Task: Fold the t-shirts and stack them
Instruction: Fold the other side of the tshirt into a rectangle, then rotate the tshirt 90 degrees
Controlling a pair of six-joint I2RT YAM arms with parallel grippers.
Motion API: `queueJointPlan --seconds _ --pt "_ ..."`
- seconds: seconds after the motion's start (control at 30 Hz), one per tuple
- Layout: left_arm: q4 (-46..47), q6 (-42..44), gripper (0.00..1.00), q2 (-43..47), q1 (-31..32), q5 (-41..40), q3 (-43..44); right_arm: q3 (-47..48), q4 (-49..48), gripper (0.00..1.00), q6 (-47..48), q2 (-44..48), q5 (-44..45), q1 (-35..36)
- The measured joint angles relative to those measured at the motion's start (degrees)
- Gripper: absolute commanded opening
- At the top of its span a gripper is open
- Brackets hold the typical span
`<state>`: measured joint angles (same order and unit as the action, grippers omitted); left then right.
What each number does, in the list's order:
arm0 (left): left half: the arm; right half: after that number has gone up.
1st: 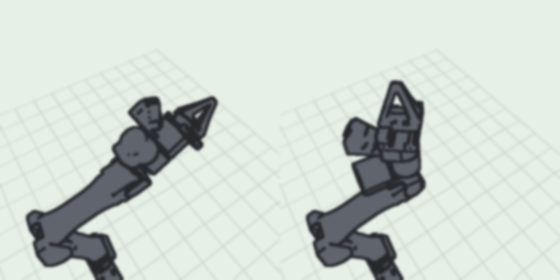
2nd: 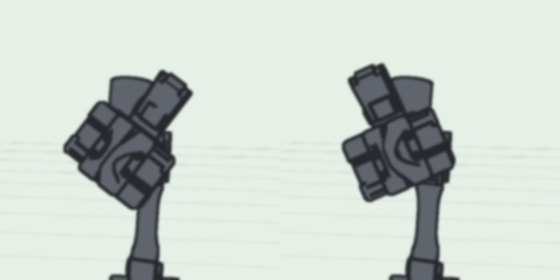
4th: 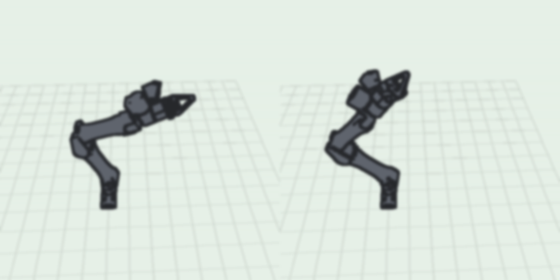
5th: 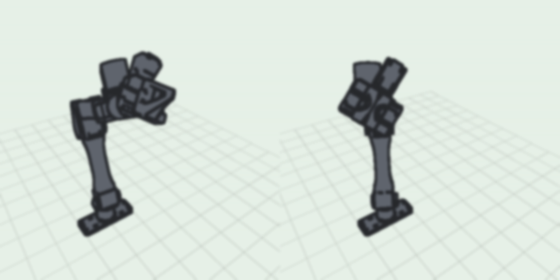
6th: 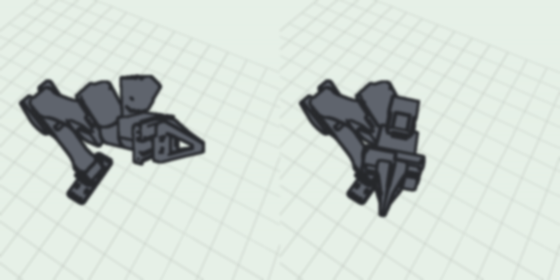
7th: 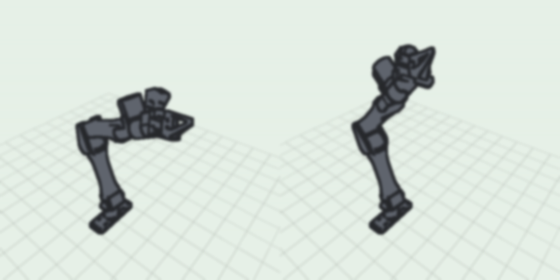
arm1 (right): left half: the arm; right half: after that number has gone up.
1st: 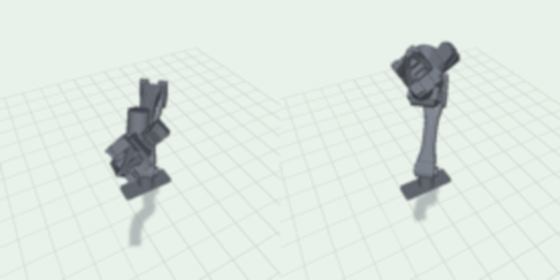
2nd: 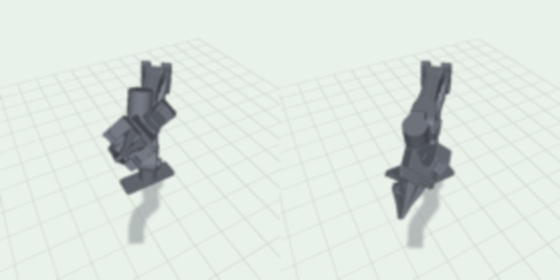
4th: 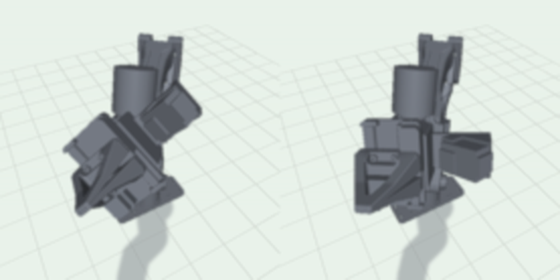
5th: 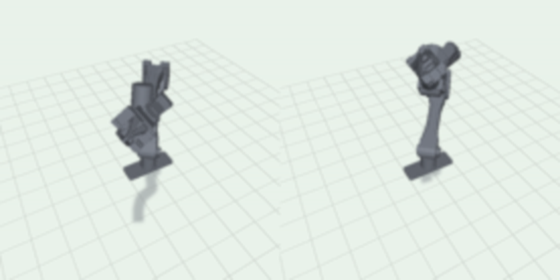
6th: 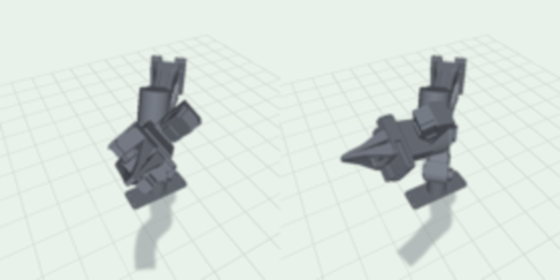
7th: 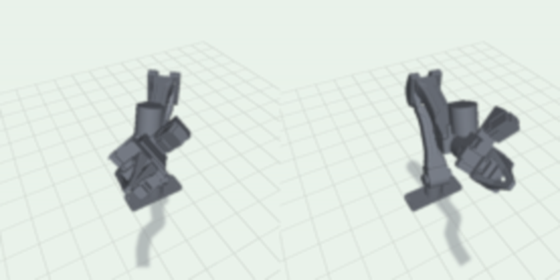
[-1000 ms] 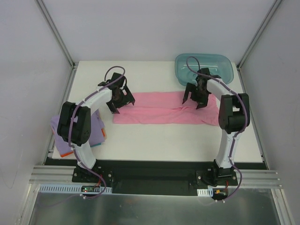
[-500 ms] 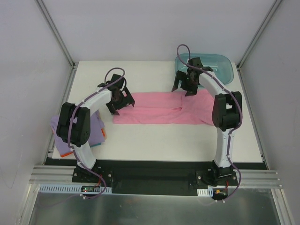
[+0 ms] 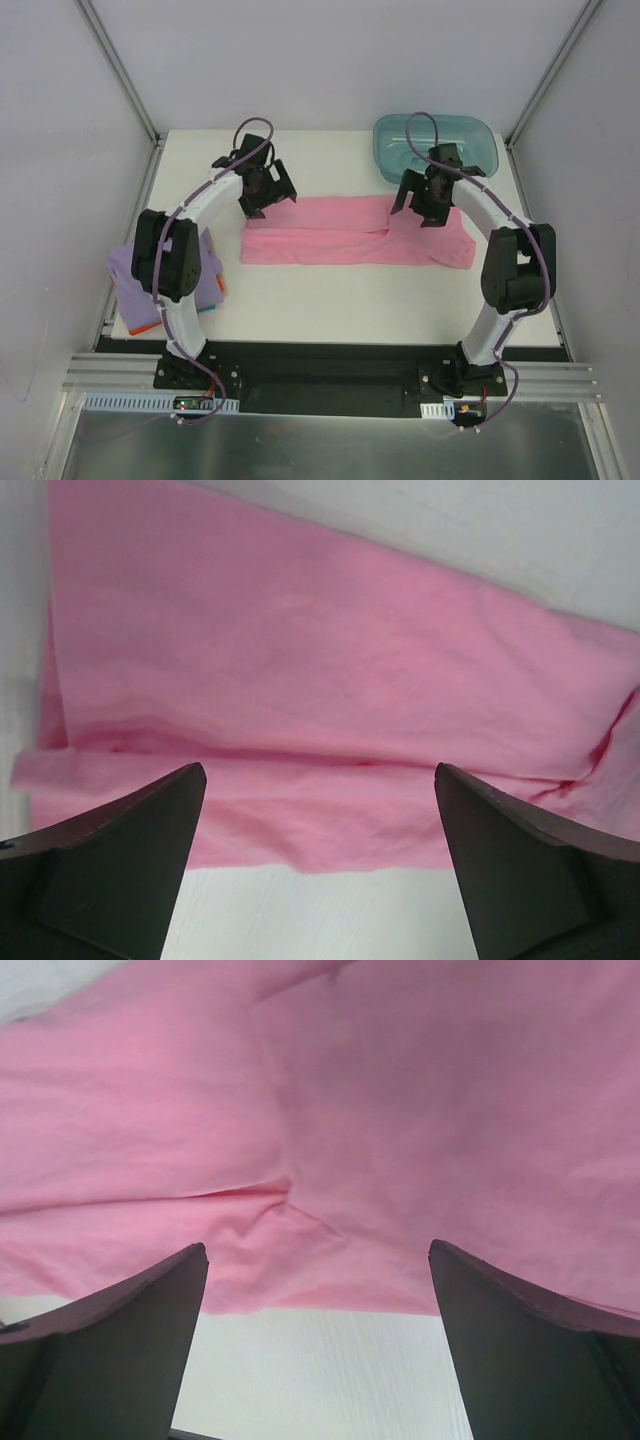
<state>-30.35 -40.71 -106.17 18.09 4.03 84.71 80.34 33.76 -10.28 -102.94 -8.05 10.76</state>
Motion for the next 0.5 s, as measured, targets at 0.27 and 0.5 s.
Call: queueJointPlan --seconds 0.27,0.5 --pt "1.33 0.04 0.99 -9.44 1.11 -0.07 2.82 -2.51 -1.73 0.97 -1.20 -5.57 -0.81 -4.24" --pt "4.31 -1.90 0.99 -0.20 3.34 -3.32 -14.32 4.48 -0.42 0.97 -0.44 -12.94 -2.84 -0.74"
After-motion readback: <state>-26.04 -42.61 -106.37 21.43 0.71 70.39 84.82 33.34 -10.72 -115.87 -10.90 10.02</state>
